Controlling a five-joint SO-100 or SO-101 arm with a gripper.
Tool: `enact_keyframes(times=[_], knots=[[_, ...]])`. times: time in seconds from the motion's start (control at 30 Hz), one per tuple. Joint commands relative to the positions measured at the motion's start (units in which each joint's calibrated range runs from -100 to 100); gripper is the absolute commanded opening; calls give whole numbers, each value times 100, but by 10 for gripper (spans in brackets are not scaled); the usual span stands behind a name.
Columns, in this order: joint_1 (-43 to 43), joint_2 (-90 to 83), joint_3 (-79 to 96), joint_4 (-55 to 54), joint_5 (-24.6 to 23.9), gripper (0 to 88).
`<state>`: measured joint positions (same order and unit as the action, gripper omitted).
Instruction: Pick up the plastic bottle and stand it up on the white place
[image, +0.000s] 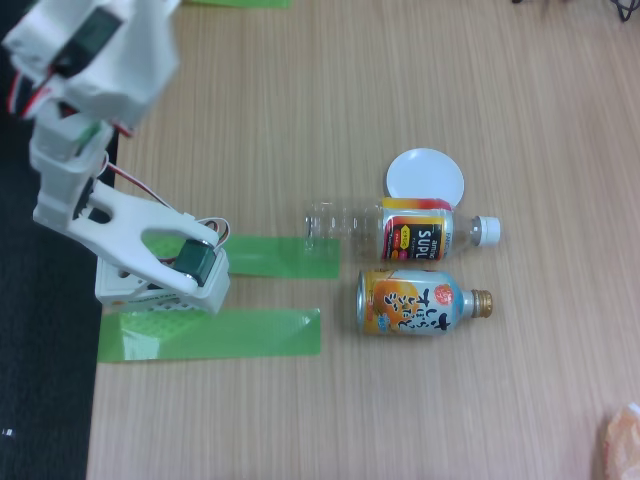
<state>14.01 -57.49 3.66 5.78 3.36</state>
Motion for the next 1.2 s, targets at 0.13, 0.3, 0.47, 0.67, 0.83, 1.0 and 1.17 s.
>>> enact_keyframes(times=[0.13,0.3,0.47,0.67,0.83,1.0,1.17], knots=[[-416,2091,-1910,32,28,13],[-956,2822,-2199,23,28,11],[-1282,2981,-1792,-11,18,11],[-1290,2990,-1004,-63,13,13],[-1342,3023,-452,23,18,13],[-1845,3057,109,23,28,13],[-2408,3065,499,32,249,17]])
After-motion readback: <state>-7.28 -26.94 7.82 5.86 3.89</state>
